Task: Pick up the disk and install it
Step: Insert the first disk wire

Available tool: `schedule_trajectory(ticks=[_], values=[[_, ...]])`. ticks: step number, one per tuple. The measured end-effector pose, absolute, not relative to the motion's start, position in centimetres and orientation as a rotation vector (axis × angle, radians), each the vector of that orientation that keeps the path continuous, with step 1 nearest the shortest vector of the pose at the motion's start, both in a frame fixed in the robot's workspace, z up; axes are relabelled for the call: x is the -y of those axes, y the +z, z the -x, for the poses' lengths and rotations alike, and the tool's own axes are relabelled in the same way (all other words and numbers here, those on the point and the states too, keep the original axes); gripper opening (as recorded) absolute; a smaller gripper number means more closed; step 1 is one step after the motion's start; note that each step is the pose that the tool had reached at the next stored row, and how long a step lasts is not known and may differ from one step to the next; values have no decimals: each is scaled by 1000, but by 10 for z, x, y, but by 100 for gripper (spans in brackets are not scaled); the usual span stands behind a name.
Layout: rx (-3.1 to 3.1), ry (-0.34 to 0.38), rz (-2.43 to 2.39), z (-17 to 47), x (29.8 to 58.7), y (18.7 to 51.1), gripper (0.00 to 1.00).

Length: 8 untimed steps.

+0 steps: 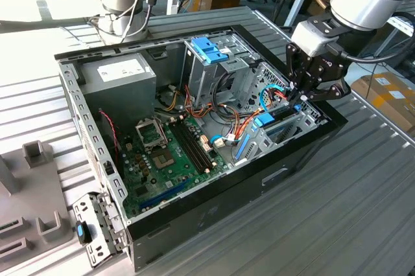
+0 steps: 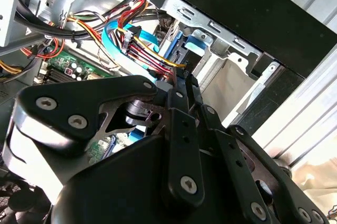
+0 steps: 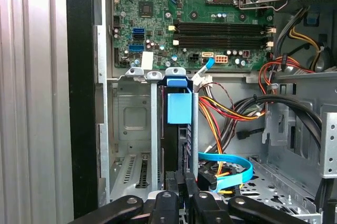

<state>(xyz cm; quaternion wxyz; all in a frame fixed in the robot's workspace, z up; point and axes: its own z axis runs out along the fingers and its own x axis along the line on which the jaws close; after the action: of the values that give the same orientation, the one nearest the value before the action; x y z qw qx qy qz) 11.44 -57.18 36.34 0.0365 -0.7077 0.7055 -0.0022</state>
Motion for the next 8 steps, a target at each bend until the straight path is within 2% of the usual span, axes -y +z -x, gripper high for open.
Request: schedule_trajectory(ticks=[8], values=[[-2155, -32, 2161, -114, 572, 363, 17]])
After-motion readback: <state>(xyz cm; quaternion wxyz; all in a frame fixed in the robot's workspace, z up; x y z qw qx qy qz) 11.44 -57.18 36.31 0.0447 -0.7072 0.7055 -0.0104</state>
